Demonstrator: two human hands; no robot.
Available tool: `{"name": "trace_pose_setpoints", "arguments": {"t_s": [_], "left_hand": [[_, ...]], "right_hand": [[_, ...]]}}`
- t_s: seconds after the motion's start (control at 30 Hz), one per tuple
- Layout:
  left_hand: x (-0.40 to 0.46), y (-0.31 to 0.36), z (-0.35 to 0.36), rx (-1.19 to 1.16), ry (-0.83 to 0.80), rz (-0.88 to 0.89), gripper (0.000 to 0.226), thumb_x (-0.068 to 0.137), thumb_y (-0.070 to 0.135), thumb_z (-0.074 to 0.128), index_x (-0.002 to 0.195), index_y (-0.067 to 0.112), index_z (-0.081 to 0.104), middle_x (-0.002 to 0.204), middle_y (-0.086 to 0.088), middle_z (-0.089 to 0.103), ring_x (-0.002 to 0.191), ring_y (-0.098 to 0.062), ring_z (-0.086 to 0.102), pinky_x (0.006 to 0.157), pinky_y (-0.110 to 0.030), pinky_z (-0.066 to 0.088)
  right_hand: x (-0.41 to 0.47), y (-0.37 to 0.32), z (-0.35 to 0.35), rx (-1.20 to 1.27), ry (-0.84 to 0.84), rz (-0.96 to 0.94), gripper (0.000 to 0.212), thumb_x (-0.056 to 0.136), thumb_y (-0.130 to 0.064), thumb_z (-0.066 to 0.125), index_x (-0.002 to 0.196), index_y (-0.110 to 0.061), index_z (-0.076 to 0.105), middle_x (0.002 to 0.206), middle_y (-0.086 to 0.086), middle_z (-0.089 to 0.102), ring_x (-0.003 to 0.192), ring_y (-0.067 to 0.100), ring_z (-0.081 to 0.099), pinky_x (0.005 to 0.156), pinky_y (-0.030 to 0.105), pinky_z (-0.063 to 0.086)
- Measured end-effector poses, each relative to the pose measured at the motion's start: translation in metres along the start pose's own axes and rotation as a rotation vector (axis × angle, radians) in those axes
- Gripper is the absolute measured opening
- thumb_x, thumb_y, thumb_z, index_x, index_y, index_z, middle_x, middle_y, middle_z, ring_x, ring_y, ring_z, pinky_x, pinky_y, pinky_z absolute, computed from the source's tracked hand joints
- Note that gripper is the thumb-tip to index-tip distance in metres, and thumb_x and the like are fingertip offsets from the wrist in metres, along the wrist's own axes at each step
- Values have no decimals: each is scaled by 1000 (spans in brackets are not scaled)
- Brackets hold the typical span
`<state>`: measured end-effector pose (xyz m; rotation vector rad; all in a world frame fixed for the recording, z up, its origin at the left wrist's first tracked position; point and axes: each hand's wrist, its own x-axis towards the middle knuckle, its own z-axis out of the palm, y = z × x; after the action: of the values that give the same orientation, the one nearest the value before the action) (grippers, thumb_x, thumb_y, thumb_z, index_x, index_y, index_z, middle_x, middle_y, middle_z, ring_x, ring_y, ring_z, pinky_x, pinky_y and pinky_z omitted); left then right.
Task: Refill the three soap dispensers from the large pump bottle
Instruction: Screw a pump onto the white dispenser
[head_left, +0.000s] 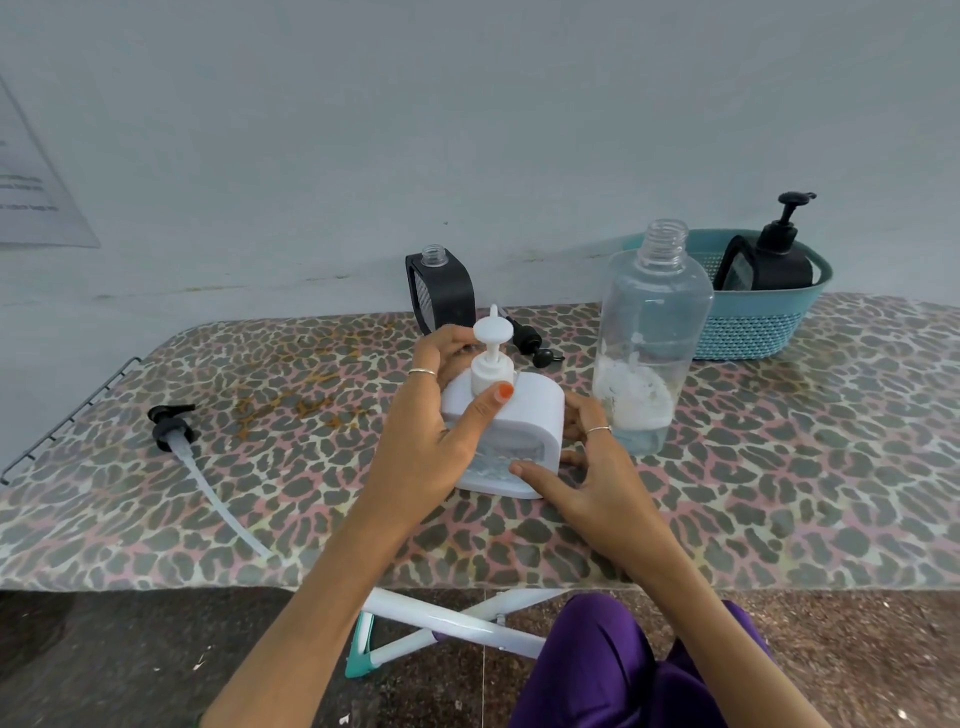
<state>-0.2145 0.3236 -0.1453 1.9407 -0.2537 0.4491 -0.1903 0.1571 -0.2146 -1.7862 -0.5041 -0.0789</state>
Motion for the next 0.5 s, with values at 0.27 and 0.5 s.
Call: {"name": "trace_pose_setpoints", "arguments": {"t_s": [0.27, 0.5], "left_hand": [[6, -2, -12, 174, -104, 42, 36, 91, 38, 49, 125, 25, 53, 128, 10, 52, 121, 5, 47, 104, -15, 34], [2, -4, -8, 90, -120, 33, 45, 89, 49, 49, 129, 30, 49, 129, 15, 51, 120, 4, 48, 100, -13, 37]], "right_hand": [[0, 1, -1, 5, -2, 8, 64, 80, -33, 76, 129, -40, 37, 116, -22, 57, 106, 2, 60, 88, 36, 55], [-1, 1, -1, 8, -8, 10, 64, 80, -33, 76, 130, -42, 36, 114, -25, 57, 104, -1, 60, 86, 33, 56]]}}
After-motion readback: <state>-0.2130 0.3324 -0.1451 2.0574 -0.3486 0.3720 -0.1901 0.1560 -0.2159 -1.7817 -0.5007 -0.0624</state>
